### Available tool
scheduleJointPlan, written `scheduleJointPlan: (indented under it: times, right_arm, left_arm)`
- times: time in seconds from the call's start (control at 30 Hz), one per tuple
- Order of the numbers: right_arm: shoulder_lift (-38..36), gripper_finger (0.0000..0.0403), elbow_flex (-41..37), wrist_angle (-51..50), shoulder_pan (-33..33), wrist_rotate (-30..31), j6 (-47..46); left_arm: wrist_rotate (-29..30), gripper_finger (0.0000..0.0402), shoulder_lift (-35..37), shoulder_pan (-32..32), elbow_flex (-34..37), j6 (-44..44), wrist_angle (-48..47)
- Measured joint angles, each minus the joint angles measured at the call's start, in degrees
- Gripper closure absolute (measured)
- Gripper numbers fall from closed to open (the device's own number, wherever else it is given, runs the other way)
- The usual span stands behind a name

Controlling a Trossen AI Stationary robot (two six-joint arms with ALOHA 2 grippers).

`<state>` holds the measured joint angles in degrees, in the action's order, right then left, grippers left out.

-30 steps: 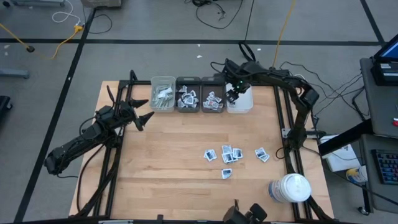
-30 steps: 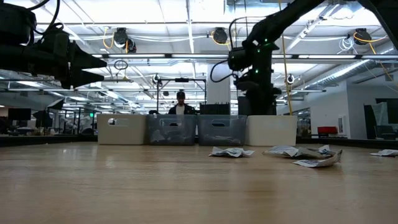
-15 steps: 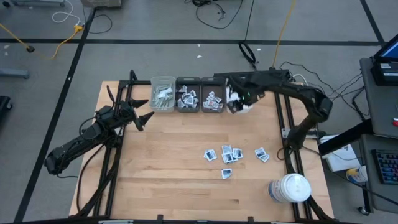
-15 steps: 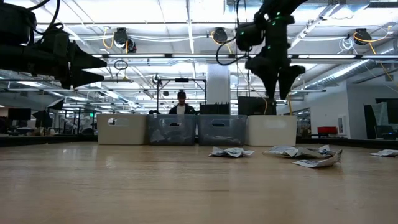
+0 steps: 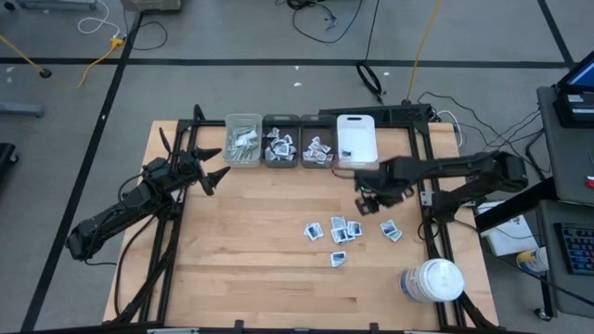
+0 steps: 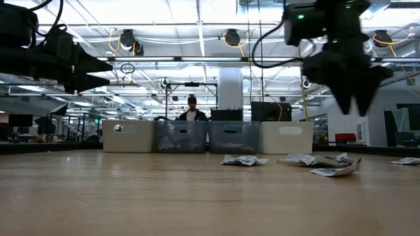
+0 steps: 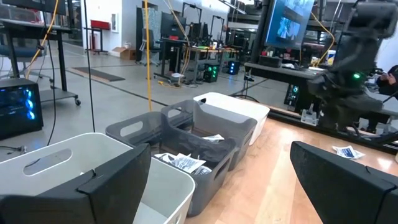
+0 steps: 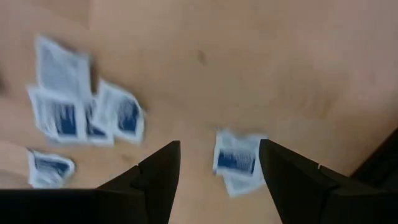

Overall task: Pick & Place First Aid Supplies
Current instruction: Put the alcohol pad into the white bin

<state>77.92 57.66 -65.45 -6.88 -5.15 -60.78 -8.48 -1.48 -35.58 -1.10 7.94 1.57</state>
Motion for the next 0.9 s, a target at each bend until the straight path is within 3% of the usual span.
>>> scheduleJointPlan:
  times: [0.4, 0.9]
  right_arm:
    - [-8.40, 0.0190, -10.61, -0.16, 11.59, -7.43, -14.88]
    - [-3.80, 0.0190, -23.32, 18.04, 10.32, -8.23, -12.62]
  left_arm:
    - [-0.01, 0.0009, -0.01, -0.01, 0.00, 0.01, -0.01]
    - [0.01, 0.0009, 0.00, 0.01, 0.00, 0.01, -0.01]
